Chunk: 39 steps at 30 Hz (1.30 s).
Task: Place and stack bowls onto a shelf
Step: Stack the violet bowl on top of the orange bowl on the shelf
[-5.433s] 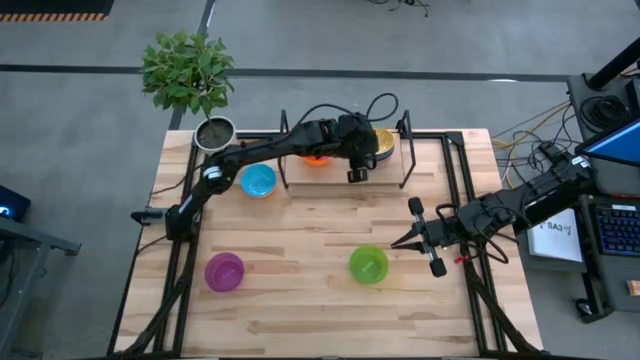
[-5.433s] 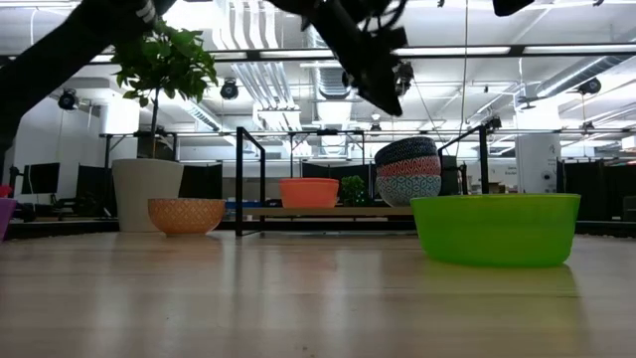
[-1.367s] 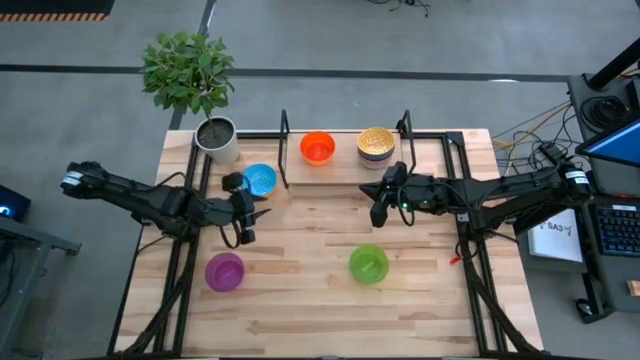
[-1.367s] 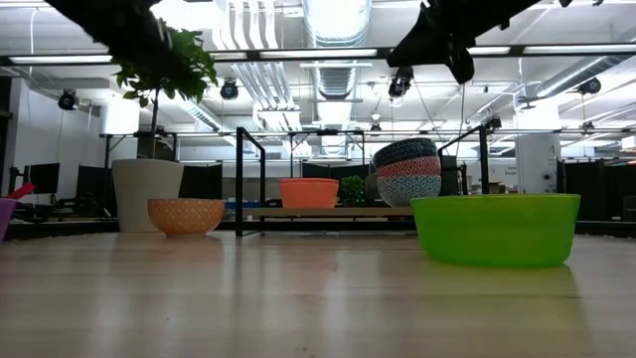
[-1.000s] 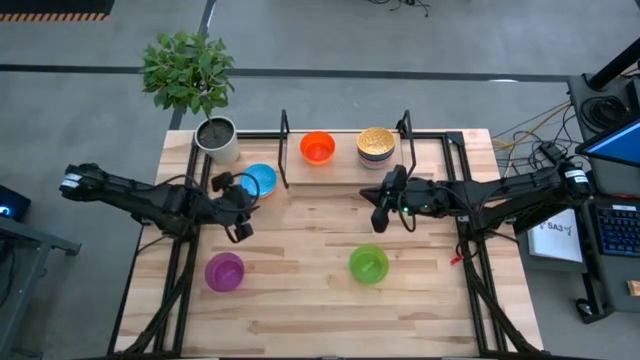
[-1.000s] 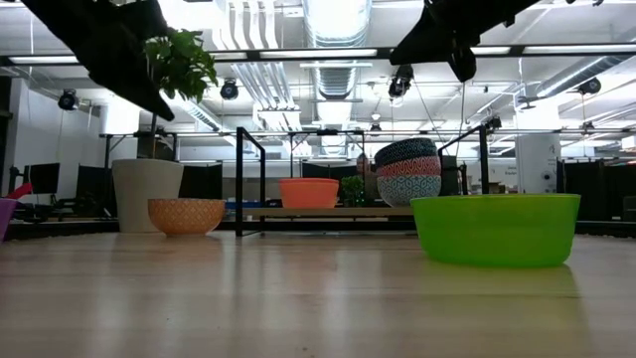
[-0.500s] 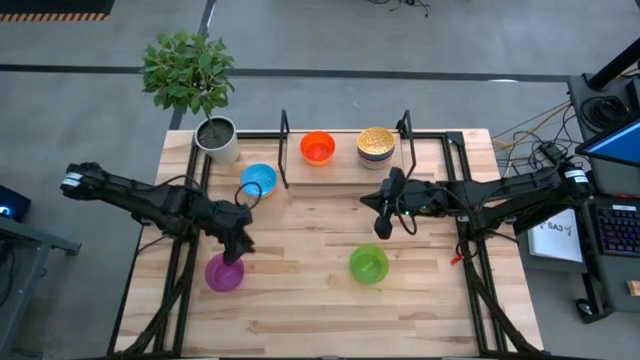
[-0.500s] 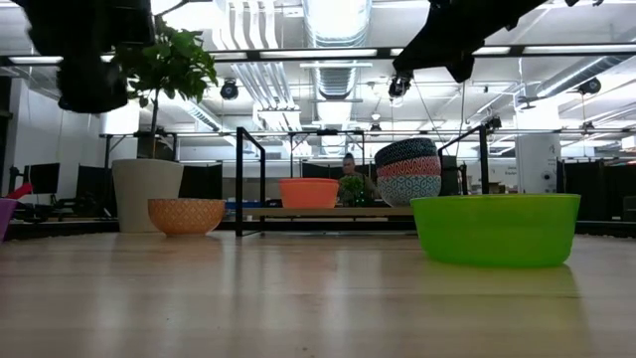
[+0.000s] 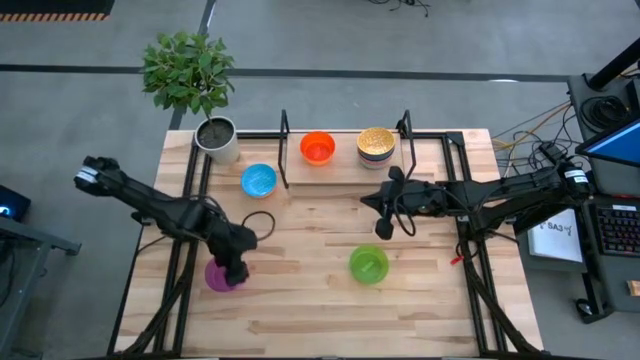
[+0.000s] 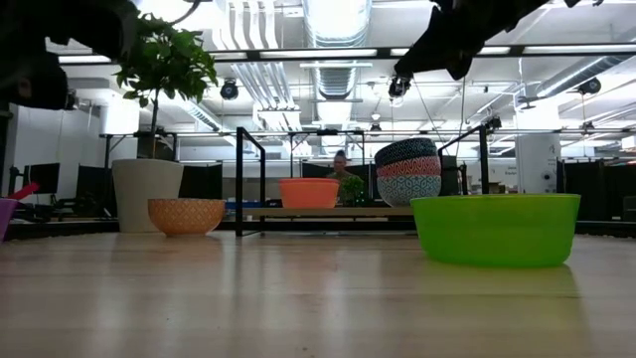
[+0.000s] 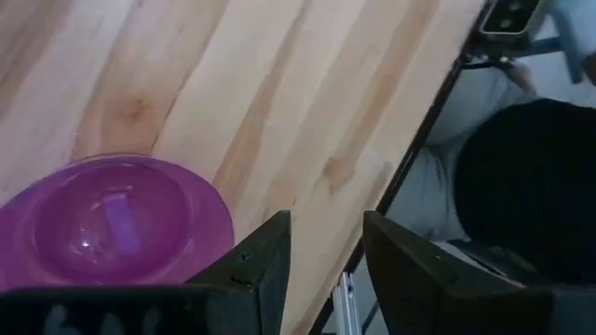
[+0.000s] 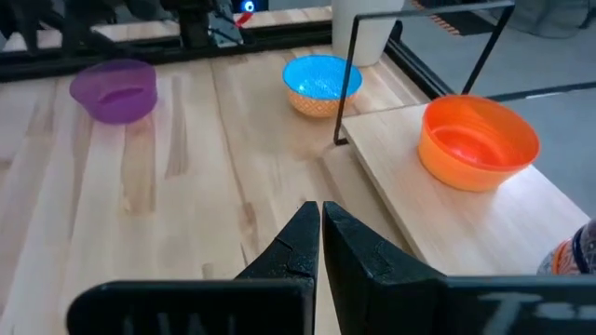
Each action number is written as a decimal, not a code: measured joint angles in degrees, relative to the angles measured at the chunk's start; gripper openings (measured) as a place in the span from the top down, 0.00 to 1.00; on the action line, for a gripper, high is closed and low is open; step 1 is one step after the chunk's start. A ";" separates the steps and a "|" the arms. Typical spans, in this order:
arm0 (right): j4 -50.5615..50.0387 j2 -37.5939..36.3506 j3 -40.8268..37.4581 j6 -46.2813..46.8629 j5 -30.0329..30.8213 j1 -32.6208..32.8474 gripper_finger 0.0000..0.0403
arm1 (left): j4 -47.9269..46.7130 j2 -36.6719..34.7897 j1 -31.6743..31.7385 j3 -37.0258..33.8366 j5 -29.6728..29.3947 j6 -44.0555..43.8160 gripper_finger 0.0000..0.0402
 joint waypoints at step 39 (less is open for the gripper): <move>-2.32 0.00 -0.09 -2.98 -0.16 -0.02 0.98 | -0.88 27.19 -8.67 3.07 -10.12 -18.25 0.98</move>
